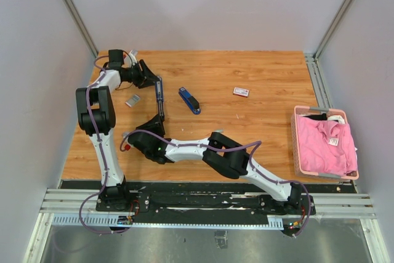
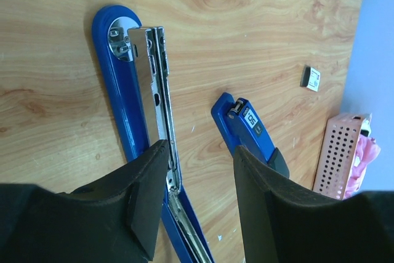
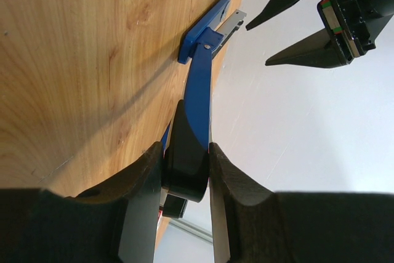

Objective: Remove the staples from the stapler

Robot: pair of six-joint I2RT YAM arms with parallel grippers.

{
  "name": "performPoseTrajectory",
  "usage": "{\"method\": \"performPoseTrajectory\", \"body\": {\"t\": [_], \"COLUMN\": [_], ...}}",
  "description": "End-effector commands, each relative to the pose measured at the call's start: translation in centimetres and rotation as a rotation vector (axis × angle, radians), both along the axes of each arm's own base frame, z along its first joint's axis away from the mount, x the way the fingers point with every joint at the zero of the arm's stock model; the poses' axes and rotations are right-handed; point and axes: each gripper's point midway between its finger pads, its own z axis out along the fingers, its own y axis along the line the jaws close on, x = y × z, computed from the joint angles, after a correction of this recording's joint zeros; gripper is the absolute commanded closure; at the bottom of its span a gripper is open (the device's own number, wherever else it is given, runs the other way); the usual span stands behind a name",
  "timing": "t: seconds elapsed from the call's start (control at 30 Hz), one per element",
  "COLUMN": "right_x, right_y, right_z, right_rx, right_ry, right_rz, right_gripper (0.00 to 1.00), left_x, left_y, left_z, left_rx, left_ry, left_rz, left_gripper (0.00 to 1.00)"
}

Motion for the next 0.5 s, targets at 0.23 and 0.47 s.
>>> {"method": "performPoseTrajectory", "body": {"t": [0.23,0.47], "right_x": [-1.1,-1.6], "right_y": [-0.2,0.2], "right_z": [-2.3,-2.6], "right_rx": [-0.067,-0.050], "right_ry": [0.030,0.055], "right_rz": [0.020,0.030], "right_gripper": [0.67,0.48], "left_x": [0.5,0.4], "left_y": [0.4,0.4], "left_z": [-2.3,-2.8], "left_rx": [0.014,0.016], "left_ry": [0.033,0.037], "left_rz": [-0.003,-0.011], "left_gripper": [0.50,0.50]}}
